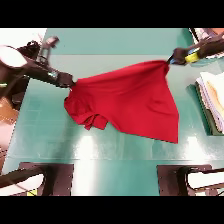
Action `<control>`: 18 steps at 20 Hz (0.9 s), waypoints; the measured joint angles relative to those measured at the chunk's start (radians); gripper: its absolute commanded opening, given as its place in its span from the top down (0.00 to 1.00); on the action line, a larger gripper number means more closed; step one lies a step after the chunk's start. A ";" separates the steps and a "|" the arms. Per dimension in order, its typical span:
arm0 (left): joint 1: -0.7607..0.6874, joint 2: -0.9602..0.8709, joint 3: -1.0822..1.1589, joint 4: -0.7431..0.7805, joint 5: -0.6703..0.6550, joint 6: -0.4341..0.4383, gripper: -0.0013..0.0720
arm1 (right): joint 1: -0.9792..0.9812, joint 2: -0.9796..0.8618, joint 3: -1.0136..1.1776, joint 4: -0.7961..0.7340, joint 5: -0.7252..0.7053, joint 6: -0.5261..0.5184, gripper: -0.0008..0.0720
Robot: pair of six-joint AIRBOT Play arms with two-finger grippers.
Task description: Fold the shirts.
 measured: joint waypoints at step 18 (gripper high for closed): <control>0.161 -0.001 -0.079 0.046 -0.117 -0.047 0.23 | -0.049 0.126 -0.175 0.009 -0.007 -0.058 0.45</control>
